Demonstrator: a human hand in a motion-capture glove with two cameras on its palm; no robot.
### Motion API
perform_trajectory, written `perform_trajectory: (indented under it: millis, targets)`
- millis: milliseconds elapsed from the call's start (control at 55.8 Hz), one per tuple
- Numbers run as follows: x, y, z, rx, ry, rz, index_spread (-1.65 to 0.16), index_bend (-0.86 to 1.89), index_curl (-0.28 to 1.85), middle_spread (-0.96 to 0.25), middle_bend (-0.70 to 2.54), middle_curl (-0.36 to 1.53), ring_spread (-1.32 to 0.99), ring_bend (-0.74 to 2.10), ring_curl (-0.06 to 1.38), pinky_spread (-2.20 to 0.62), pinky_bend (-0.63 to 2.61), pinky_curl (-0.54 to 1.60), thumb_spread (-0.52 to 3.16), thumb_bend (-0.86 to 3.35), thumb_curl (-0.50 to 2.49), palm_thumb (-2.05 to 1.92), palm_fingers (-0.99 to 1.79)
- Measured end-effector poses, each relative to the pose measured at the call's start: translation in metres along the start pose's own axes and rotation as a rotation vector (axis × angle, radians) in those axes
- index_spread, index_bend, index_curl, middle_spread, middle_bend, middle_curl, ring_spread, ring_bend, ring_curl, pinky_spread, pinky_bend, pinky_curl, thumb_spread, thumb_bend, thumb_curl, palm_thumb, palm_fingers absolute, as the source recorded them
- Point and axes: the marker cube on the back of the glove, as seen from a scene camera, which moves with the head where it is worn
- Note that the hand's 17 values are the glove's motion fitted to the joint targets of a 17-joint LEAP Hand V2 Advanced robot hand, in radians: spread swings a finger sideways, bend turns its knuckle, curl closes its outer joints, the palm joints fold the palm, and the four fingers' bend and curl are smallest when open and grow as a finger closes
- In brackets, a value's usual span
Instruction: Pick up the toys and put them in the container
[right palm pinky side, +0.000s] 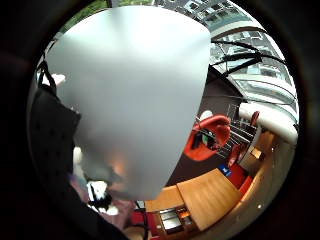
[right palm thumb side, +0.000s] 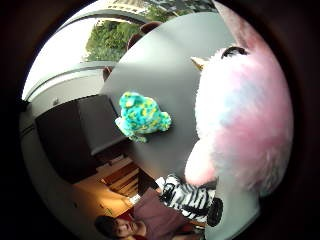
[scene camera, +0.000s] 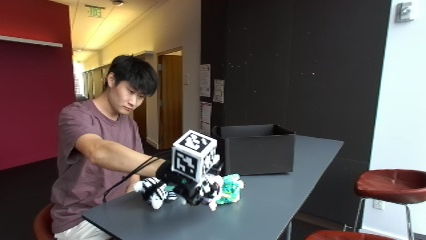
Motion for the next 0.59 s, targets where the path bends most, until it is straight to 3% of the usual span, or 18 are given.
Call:
perform_trajectory:
  millis: [179, 358, 591]
  targets:
    - [-0.051, 0.041, -0.084, 0.139, 0.024, -0.053, -0.33, 0.77, 0.05, -0.31, 1.30, 0.87, -0.41, 1.49, 0.60, -0.40, 1.04, 0.44, 0.88, 0.30, 0.79, 0.74, 1.00]
    - [-0.117, 0.081, -0.148, 0.225, 0.088, -0.132, -0.36, 0.96, 0.08, -0.30, 1.33, 0.93, -0.41, 1.51, 0.65, -0.40, 1.06, 0.49, 0.65, 0.30, 0.92, 0.71, 0.96]
    - [-0.278, 0.133, -0.188, 0.306, 0.143, -0.379, -0.36, 1.11, 0.11, -0.29, 1.37, 0.98, -0.41, 1.55, 0.70, -0.40, 1.10, 0.54, 0.41, 0.34, 1.07, 0.67, 0.89]
